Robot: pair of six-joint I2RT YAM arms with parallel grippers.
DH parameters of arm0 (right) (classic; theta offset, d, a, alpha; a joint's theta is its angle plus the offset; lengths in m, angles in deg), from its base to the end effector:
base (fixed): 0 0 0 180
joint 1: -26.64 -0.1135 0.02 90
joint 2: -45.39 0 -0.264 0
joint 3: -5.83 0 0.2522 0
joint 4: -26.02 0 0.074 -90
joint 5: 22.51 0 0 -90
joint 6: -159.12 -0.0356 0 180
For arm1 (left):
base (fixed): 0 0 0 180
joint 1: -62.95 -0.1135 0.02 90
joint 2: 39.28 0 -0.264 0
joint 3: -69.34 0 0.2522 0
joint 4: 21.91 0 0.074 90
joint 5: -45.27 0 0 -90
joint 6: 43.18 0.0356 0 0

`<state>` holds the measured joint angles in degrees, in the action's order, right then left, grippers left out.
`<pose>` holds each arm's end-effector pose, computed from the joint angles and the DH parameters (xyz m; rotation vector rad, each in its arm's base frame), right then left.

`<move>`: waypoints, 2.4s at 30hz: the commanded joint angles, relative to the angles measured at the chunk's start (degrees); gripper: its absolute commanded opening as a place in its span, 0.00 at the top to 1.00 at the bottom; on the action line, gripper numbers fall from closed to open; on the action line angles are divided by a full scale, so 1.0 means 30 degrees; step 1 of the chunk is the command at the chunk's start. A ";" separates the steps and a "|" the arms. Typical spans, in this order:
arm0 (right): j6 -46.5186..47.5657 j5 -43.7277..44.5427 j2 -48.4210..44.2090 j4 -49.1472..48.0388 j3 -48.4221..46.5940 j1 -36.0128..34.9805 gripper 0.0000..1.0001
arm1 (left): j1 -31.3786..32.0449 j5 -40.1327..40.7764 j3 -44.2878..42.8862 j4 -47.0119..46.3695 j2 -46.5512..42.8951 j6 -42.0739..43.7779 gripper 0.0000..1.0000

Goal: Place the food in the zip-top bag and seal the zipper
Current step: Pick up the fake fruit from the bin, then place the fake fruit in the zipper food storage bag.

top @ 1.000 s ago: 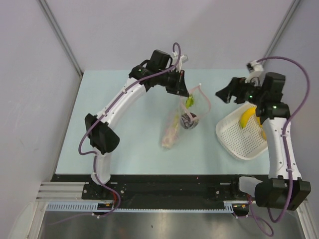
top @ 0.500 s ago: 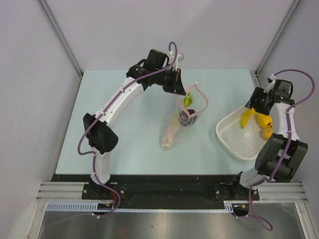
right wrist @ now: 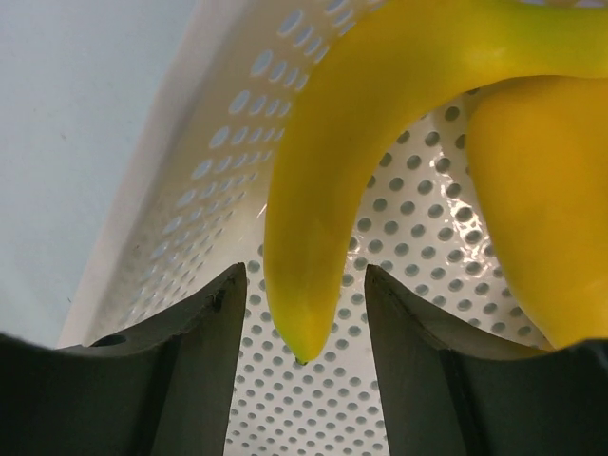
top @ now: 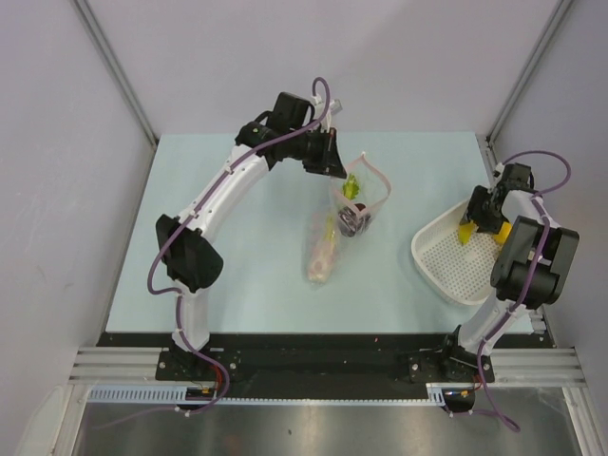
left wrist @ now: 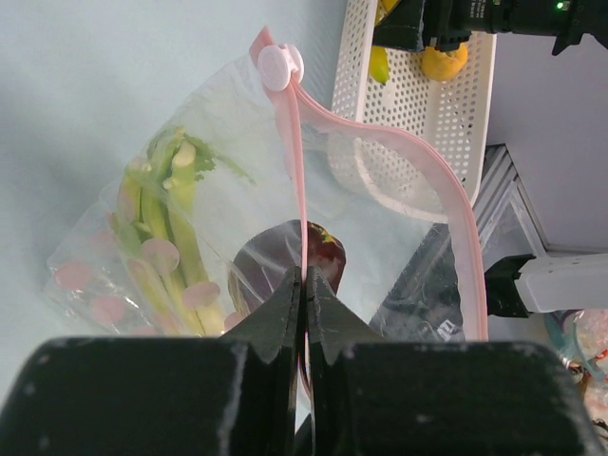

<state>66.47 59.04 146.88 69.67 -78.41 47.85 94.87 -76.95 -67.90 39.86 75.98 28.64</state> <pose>0.3436 -0.1277 0.2020 0.4918 2.5702 0.0812 0.3690 -0.2522 0.3800 0.5976 2.2980 -1.0825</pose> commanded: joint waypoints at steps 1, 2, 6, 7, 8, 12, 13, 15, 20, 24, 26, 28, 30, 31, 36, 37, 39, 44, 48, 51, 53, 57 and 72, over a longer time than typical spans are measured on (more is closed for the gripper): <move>-0.0285 -0.0406 0.0621 -0.1086 0.0026 -0.0303 0.42 | -0.0211 -0.0038 0.0027 -0.0241 -0.0628 -0.0153 0.93; -0.0287 -0.0494 0.0767 -0.1115 0.0142 -0.0303 0.41 | -0.0269 -0.0010 -0.0002 -0.0270 -0.0628 -0.0124 0.93; -0.0375 -0.1254 0.1412 -0.1145 0.0318 0.0018 0.45 | -0.0270 0.0049 -0.0002 -0.0183 -0.0598 -0.0036 0.93; -0.0375 -0.1459 0.1442 -0.1058 0.0319 0.0106 0.56 | -0.0299 0.0020 0.0027 -0.0125 -0.0570 0.0022 0.94; -0.0375 -0.1664 0.1385 -0.0912 0.0319 0.0165 0.61 | -0.0299 0.0049 -0.0002 -0.0124 -0.0598 0.0052 0.94; -0.0111 -0.3127 0.0011 0.0373 0.0319 0.0487 0.89 | -0.0299 -0.0097 -0.0206 -0.0095 -0.0948 0.0111 0.99; -0.0024 -0.3624 -0.0979 0.0669 0.0348 0.0517 1.00 | -0.0270 -0.0039 -0.0439 -0.0095 -0.1037 0.0169 1.00; 0.0123 -0.5089 -0.2068 0.1256 0.0348 0.0488 1.00 | -0.0299 -0.0067 -0.0791 -0.0123 -0.1416 0.0343 1.00; 0.0211 -0.8483 -0.6455 0.1755 0.0348 0.0488 1.00 | -0.0153 0.0311 -0.0121 -0.1616 -0.3087 0.0667 1.00; -0.0311 -1.1124 -0.9217 0.1961 0.0289 0.0429 1.00 | 0.0169 0.0313 -0.0031 -0.1006 -0.3265 0.1077 1.00; -0.1044 -1.3427 -1.0330 0.1583 0.0173 0.0371 1.00 | 0.0287 0.0284 0.0085 -0.0537 -0.3120 0.1049 1.00; -0.3529 -1.5569 -1.1824 0.0589 0.0114 0.0080 1.00 | 0.0374 0.0400 0.0377 -0.0418 -0.3089 0.0990 1.00; -0.7351 -1.6516 -1.2877 -0.2130 0.0114 -0.1205 1.00 | 0.0579 0.0926 0.0758 -0.0708 -0.3322 0.0990 1.00; -0.8913 -1.7071 -1.3087 -0.3301 0.0114 -0.1762 1.00 | 0.0609 0.1073 0.1311 -0.0942 -0.3468 0.0903 1.00; -1.5315 -1.7457 -1.2655 -1.0639 -0.1018 -0.6653 1.00 | 0.1019 0.2681 0.1639 -0.1559 -0.3675 0.0494 1.00; -1.5055 -1.7661 -1.2446 -1.0898 -0.1406 -0.7531 1.00 | 0.0990 0.2976 0.1639 -0.1647 -0.3588 0.0231 1.00; -1.5461 -1.7809 -1.1950 -1.1718 -0.2311 -0.9028 1.00 | 0.0990 0.3329 0.1348 -0.1531 -0.3180 -0.0297 1.00; -1.6778 -1.7108 -1.0630 -1.2336 -0.4161 -1.1199 1.00 | 0.0463 0.2392 0.1287 -0.1764 -0.2415 -0.2377 1.00; -1.8914 -1.5353 -0.9780 -1.1400 -0.4867 -1.2195 1.00 | 0.0287 0.3007 0.0791 -0.2115 -0.2269 -0.2672 1.00; -2.0732 -1.5114 -0.9165 -1.1717 -0.4487 -1.2723 1.00 | -0.0064 0.3126 0.0731 -0.2321 -0.2152 -0.3227 1.00; -2.1436 -1.5288 -0.8552 -1.3122 -0.4253 -1.3455 1.00 | -0.0239 0.2688 0.0731 -0.2467 -0.2005 -0.3637 1.00; -2.3220 -1.5991 -0.7670 -1.4474 -0.3289 -1.3897 1.00 | -0.0445 0.2247 0.0789 -0.2585 -0.1975 -0.3873 1.00; -2.4809 -1.7017 -0.6176 -1.6232 0.0640 -1.3136 1.00 | -0.0885 0.0871 0.1844 -0.3024 -0.2649 -0.4548 1.00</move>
<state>-6.34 9.90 127.36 24.18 -77.36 7.62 92.42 -71.53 -62.78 32.82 70.17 16.23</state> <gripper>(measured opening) 0.352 0.006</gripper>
